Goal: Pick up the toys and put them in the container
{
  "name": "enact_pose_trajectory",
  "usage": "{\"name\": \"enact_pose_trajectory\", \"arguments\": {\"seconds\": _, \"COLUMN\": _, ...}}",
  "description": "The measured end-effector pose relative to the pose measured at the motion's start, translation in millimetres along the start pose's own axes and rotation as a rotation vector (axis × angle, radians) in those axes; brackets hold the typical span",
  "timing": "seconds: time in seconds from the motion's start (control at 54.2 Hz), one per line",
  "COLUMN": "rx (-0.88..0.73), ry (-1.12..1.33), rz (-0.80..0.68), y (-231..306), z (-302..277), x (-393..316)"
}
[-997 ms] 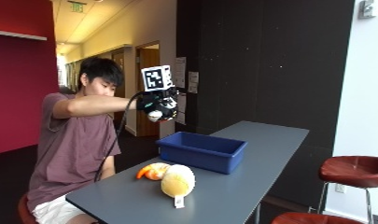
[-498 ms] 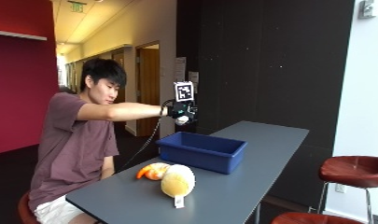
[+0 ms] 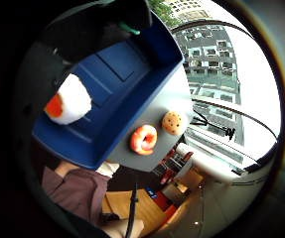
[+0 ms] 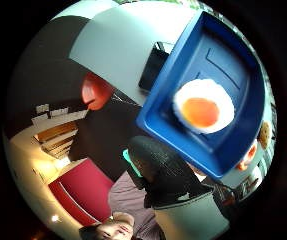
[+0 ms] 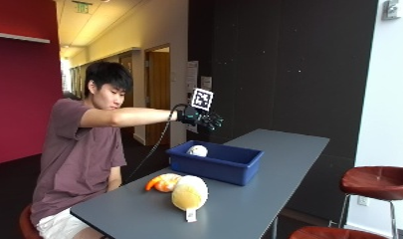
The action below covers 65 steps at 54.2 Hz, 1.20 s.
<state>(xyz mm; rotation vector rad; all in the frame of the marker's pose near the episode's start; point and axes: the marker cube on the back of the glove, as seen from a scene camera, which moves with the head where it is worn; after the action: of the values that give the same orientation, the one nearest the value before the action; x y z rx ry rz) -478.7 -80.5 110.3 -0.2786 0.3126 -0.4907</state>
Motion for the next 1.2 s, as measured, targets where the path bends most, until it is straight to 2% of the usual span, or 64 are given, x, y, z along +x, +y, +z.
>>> {"name": "enact_pose_trajectory", "arguments": {"seconds": 0.111, "rx": 0.039, "ry": -0.003, "rz": 0.037, "y": 12.1, "z": -16.3, "x": 20.6}}
{"name": "enact_pose_trajectory", "arguments": {"seconds": 0.166, "rx": 0.055, "ry": -0.016, "rz": 0.010, "y": 24.1, "z": -24.1, "x": 43.1}}
{"name": "enact_pose_trajectory", "arguments": {"seconds": 0.258, "rx": 0.043, "ry": 0.057, "rz": 0.172, "y": 39.0, "z": -30.3, "x": 85.1}}
{"name": "enact_pose_trajectory", "arguments": {"seconds": 0.351, "rx": 0.043, "ry": -0.024, "rz": 0.165, "y": 62.7, "z": -37.8, "x": 121.3}}
{"name": "enact_pose_trajectory", "arguments": {"seconds": 0.443, "rx": 0.028, "ry": -0.015, "rz": 0.313, "y": 81.3, "z": -36.1, "x": 173.7}}
{"name": "enact_pose_trajectory", "arguments": {"seconds": 0.554, "rx": 0.016, "ry": -0.013, "rz": 0.399, "y": 96.2, "z": -25.4, "x": 227.8}}
{"name": "enact_pose_trajectory", "arguments": {"seconds": 0.665, "rx": 0.010, "ry": -0.080, "rz": 0.486, "y": 98.6, "z": 2.1, "x": 280.2}}
{"name": "enact_pose_trajectory", "arguments": {"seconds": 0.775, "rx": -0.022, "ry": -0.120, "rz": 0.502, "y": 91.7, "z": 38.7, "x": 311.3}}
{"name": "enact_pose_trajectory", "arguments": {"seconds": 1.089, "rx": -0.090, "ry": -0.183, "rz": 0.549, "y": 50.7, "z": 182.8, "x": 358.5}}
{"name": "enact_pose_trajectory", "arguments": {"seconds": 1.144, "rx": -0.023, "ry": -0.233, "rz": 0.517, "y": 47.4, "z": 201.0, "x": 352.3}}
{"name": "enact_pose_trajectory", "arguments": {"seconds": 1.2, "rx": 0.125, "ry": -0.250, "rz": 0.500, "y": 45.6, "z": 209.8, "x": 350.5}}
